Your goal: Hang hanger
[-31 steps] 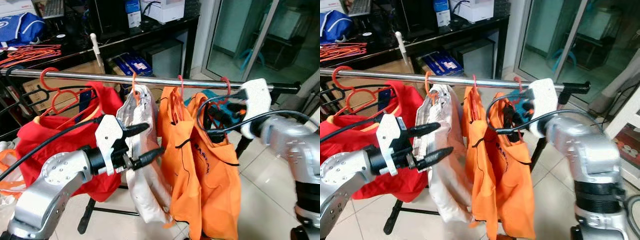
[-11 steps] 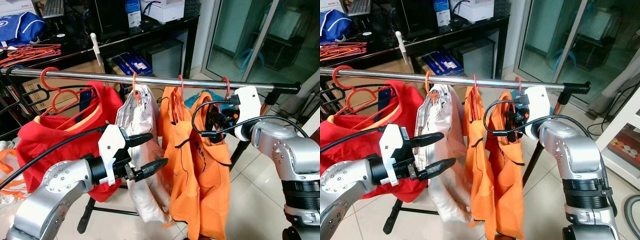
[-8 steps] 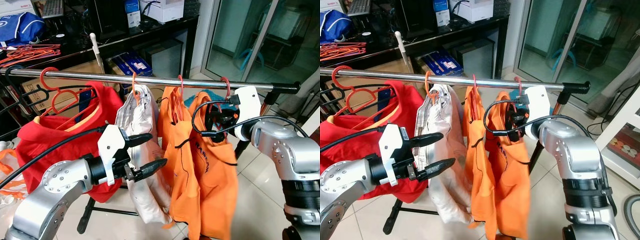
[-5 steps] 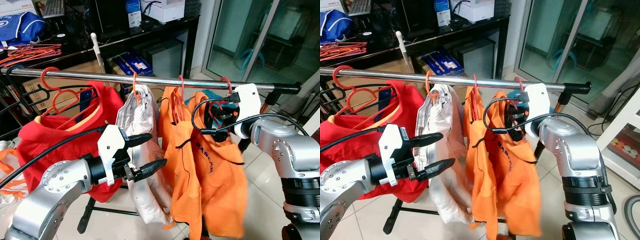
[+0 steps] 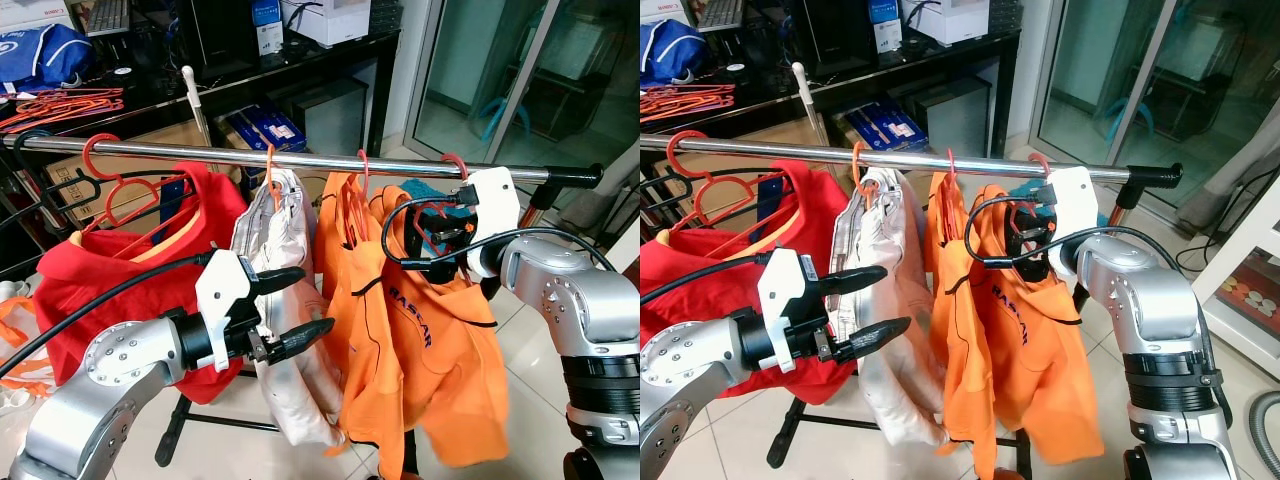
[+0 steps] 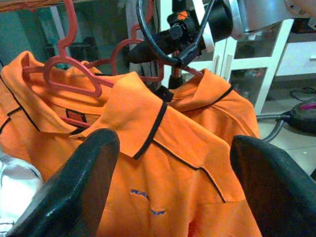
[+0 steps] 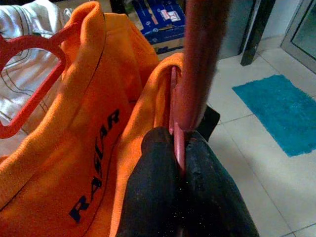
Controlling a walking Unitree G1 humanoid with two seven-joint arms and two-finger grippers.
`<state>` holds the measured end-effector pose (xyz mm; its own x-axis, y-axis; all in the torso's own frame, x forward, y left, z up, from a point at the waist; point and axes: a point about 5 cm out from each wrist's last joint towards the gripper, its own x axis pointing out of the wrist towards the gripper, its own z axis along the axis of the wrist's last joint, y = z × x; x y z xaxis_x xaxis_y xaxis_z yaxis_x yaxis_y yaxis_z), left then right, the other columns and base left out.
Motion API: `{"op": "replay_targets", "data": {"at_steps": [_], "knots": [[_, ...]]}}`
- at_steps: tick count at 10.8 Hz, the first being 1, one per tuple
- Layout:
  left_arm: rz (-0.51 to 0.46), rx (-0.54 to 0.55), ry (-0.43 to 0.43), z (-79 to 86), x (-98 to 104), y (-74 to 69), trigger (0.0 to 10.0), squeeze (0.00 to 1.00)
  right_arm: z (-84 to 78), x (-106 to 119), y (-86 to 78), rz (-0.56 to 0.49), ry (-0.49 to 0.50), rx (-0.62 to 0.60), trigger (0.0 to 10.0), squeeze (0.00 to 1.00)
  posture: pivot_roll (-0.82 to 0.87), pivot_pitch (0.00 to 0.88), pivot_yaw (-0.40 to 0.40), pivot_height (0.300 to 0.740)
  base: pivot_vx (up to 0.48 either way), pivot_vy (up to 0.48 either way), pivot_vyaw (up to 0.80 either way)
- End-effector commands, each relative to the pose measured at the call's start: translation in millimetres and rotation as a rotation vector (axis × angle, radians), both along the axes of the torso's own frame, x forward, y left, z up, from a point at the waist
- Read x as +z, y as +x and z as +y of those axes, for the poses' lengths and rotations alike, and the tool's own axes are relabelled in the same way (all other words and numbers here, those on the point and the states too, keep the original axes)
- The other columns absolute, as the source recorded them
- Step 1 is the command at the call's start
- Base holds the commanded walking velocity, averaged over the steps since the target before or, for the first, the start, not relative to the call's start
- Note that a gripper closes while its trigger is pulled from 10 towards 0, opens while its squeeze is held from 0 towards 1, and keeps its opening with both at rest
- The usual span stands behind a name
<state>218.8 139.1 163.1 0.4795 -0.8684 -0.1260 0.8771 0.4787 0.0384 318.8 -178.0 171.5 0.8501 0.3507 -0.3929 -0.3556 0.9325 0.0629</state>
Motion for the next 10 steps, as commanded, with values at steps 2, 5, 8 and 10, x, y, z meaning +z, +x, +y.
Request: {"op": "replay_targets", "data": {"at_steps": [2,5,8,10], "knots": [[0.003,-0.055,-0.037,-4.3,6,-1.2,10.0,0.0,7.7,17,2.0,-0.066,0.073,0.083,0.0,0.0,-0.18,0.0,0.051,0.74,0.0,0.0,0.0],[-0.009,-0.071,-0.061,-5.7,12,4.9,10.0,0.0,-7.8,41,-1.7,-0.137,0.087,0.113,0.0,0.0,-0.19,0.0,0.067,0.74,0.0,0.0,0.0],[0.002,-0.086,-0.055,-6.2,11,3.8,10.0,0.0,-22.9,63,-21.6,-0.205,0.033,0.188,0.0,0.0,-0.19,0.0,0.071,0.74,0.0,0.0,0.0],[0.01,-0.081,-0.055,-5.8,9,3.0,10.0,0.0,-37.9,66,-44.2,-0.202,-0.012,0.28,0.0,0.0,-0.2,0.0,0.069,0.74,0.0,0.0,0.0]]}}
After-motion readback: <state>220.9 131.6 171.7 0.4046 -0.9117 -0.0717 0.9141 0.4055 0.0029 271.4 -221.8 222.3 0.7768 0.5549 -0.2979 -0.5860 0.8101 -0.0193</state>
